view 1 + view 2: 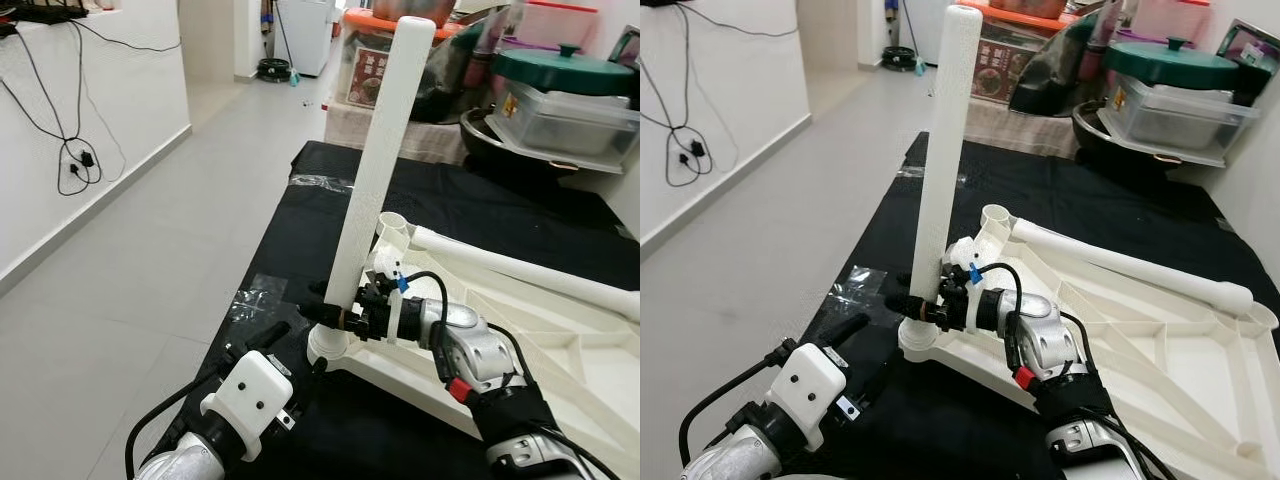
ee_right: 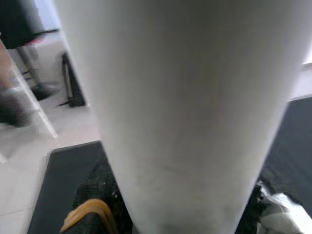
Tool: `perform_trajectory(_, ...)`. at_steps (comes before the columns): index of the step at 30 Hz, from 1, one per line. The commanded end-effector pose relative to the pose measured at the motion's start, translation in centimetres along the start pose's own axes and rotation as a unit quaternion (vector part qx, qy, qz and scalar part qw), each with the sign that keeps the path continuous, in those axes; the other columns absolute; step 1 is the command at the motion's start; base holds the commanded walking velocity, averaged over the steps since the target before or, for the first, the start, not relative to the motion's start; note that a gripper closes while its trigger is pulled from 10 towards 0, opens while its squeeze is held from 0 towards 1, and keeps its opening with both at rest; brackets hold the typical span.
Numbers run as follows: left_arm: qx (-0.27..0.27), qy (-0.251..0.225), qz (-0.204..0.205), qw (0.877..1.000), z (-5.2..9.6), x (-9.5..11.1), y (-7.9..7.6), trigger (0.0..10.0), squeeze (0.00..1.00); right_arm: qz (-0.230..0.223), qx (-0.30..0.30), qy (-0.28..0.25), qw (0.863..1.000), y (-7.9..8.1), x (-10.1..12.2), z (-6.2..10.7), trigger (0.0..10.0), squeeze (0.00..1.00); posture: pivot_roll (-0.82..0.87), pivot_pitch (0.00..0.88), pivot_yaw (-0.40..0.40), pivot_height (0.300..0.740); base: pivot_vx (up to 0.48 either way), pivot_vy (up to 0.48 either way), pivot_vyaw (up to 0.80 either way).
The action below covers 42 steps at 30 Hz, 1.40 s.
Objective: Building children table
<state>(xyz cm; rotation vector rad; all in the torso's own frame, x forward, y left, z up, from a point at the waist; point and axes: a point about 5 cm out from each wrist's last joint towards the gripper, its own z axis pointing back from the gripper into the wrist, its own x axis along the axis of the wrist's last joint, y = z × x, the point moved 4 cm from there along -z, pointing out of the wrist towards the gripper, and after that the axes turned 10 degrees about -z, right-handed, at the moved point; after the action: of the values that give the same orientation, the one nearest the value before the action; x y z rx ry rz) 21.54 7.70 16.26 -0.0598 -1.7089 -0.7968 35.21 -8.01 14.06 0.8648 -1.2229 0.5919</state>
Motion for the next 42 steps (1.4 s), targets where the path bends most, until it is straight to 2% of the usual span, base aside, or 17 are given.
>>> perform_trajectory(1, -0.004, 0.007, -0.009, 1.000, 0.1, -0.4, -0.2, 10.0, 0.00, -0.011, -0.133, 0.000, 0.991, -2.8, -0.9, 1.1, 0.0, 0.00, 0.14, 0.000, -0.144, 0.740, 0.000, 0.000, 0.00)
perform_trajectory(6, -0.005, 0.010, -0.006, 1.000, 0.2, -0.6, -0.2, 10.0, 0.00, -0.010, -0.269, -0.023, 0.963, -4.7, -0.6, 2.1, 0.0, 0.00, 0.13, 0.000, -0.142, 0.740, 0.000, 0.000, 0.00)
perform_trajectory(8, -0.006, 0.011, -0.006, 1.000, 0.2, -0.7, -0.3, 10.0, 0.00, -0.013, -0.348, -0.047, 0.936, -5.7, -0.1, 3.2, 0.0, 0.00, 0.13, 0.000, -0.142, 0.740, 0.000, 0.000, 0.00)
perform_trajectory(9, -0.007, 0.011, -0.005, 1.000, 0.2, -0.7, -0.3, 10.0, 0.00, -0.025, -0.438, -0.080, 0.895, -6.4, 0.6, 4.9, 0.0, 0.00, 0.13, 0.003, -0.141, 0.740, 0.000, 0.000, 0.00)
perform_trajectory(10, -0.007, 0.011, -0.005, 1.000, 0.2, -0.7, -0.3, 10.0, 0.00, -0.025, -0.438, -0.080, 0.895, -6.4, 0.6, 4.9, 0.0, 0.00, 0.13, 0.003, -0.141, 0.740, 0.000, 0.000, 0.00)
perform_trajectory(11, -0.007, 0.010, -0.005, 1.000, 0.2, -0.6, -0.3, 10.0, 0.00, -0.040, -0.511, -0.111, 0.851, -6.4, 1.0, 6.5, 0.0, 0.00, 0.13, 0.008, -0.142, 0.740, 0.000, 0.000, 0.00)
perform_trajectory(13, -0.008, 0.010, -0.004, 1.000, 0.1, -0.6, -0.3, 10.0, 0.00, -0.060, -0.567, -0.130, 0.811, -5.9, 1.0, 7.6, 0.0, 0.00, 0.13, 0.010, -0.138, 0.740, 0.000, 0.000, 0.00)
perform_trajectory(17, -0.008, 0.008, -0.001, 1.000, 0.0, -0.5, -0.3, 10.0, 0.00, -0.080, -0.600, -0.142, 0.783, -4.9, 0.8, 7.6, 0.0, 0.00, 0.13, 0.011, -0.139, 0.740, 0.000, 0.000, 0.00)
perform_trajectory(19, -0.007, 0.009, 0.000, 1.000, 0.0, -0.5, -0.3, 10.0, 0.00, -0.084, -0.599, -0.140, 0.784, -4.4, 0.7, 6.9, 0.0, 0.00, 0.13, 0.012, -0.140, 0.740, 0.000, 0.000, 0.00)
perform_trajectory(20, -0.008, 0.009, -0.001, 1.000, 0.0, -0.5, -0.3, 10.0, 0.00, -0.098, -0.571, -0.145, 0.802, -4.0, 0.7, 5.5, 10.0, 0.00, 0.13, 0.013, -0.139, 0.740, 0.000, 0.000, 0.00)
perform_trajectory(23, -0.008, 0.009, -0.003, 1.000, 0.0, -0.6, -0.3, 10.0, 0.00, -0.094, -0.541, -0.159, 0.821, -3.3, 1.4, 4.2, 10.0, 0.00, 0.13, 0.011, -0.141, 0.740, 0.000, 0.000, 0.00)
perform_trajectory(24, -0.008, 0.010, -0.002, 1.000, 0.0, -0.6, -0.3, 10.0, 0.00, -0.074, -0.513, -0.172, 0.838, -3.0, 2.2, 3.6, 10.0, 1.00, 0.13, 0.014, -0.141, 0.740, 0.000, 0.000, 0.00)
perform_trajectory(30, -0.010, 0.009, -0.001, 1.000, 0.0, -0.6, -0.4, 10.0, 0.00, -0.049, -0.481, -0.185, 0.856, -2.9, 3.5, 3.1, 10.0, 1.00, 0.13, 0.013, -0.140, 0.740, 0.000, 0.000, 0.00)
perform_trajectory(31, -0.010, 0.009, -0.001, 1.000, 0.0, -0.6, -0.4, 10.0, 0.00, -0.064, -0.442, -0.183, 0.876, -3.0, 3.5, 2.6, 10.0, 0.00, 0.13, 0.013, -0.140, 0.740, 0.000, 0.000, 0.00)
perform_trajectory(32, -0.009, 0.009, -0.001, 1.000, -0.1, -0.6, -0.4, 10.0, 0.00, -0.080, -0.360, -0.174, 0.913, -2.8, 3.5, 1.6, 10.0, 0.00, 0.12, 0.011, -0.137, 0.740, 0.000, 0.000, 0.00)
perform_trajectory(36, -0.008, 0.009, -0.002, 1.000, -0.1, -0.7, -0.4, 10.0, 0.00, -0.085, -0.215, -0.124, 0.965, -1.6, 2.8, 0.6, 10.0, 0.00, 0.12, 0.011, -0.137, 0.740, 0.000, 0.000, 0.00)
perform_trajectory(42, -0.008, 0.009, -0.003, 1.000, -0.2, -0.7, -0.3, 10.0, 0.00, -0.072, -0.054, -0.047, 0.995, 0.0, 1.5, 1.4, 10.0, 0.00, 0.12, 0.010, -0.141, 0.740, 0.000, 0.000, 0.00)
